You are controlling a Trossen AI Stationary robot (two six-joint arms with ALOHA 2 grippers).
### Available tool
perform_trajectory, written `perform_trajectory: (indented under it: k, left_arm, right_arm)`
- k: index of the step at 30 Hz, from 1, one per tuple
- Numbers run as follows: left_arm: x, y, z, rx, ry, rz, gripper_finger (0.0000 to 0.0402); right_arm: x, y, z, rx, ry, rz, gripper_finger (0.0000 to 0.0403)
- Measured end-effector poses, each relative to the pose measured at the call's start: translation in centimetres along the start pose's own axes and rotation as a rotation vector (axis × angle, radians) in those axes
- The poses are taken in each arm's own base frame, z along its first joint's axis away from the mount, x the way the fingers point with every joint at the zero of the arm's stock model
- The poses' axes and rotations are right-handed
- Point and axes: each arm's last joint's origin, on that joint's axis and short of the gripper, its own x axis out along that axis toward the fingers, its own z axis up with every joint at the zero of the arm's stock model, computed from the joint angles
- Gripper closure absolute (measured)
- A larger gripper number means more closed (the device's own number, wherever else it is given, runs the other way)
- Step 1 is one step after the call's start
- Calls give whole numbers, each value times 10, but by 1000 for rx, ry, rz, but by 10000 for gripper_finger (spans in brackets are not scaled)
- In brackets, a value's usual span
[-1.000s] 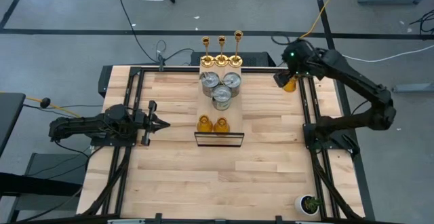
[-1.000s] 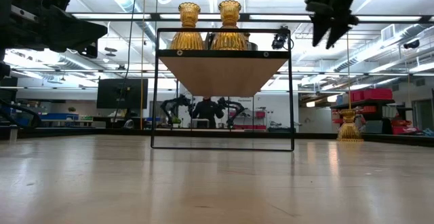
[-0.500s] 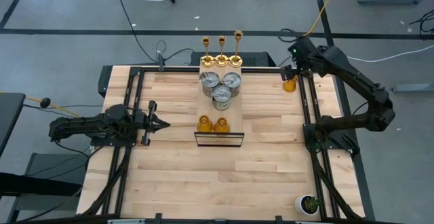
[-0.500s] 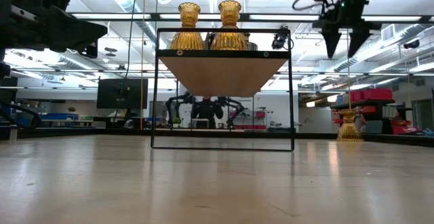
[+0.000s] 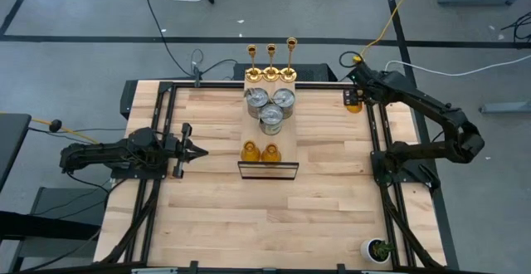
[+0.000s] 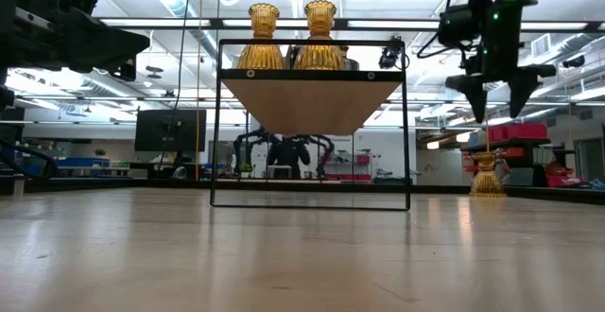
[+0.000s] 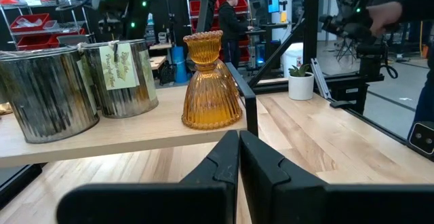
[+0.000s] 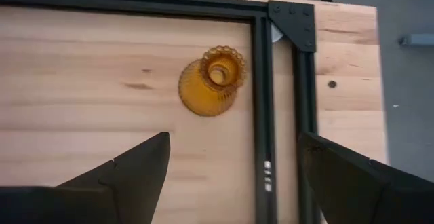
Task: Pick & Place candle stick holders
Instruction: Put the orange glass candle holder aligned with the other glass candle holder on the shelf
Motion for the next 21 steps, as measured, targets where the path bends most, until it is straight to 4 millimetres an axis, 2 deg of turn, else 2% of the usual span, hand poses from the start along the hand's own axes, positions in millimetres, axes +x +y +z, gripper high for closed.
perform_trajectory:
  k: [10, 21]
  left_arm:
    - [0, 0, 0, 0, 0, 0, 383]
    - [0, 0, 0, 0, 0, 0, 383]
  right_arm:
    - [30, 5, -9, 159, -88, -32, 76]
    - [57, 8, -21, 236, -177, -46, 76]
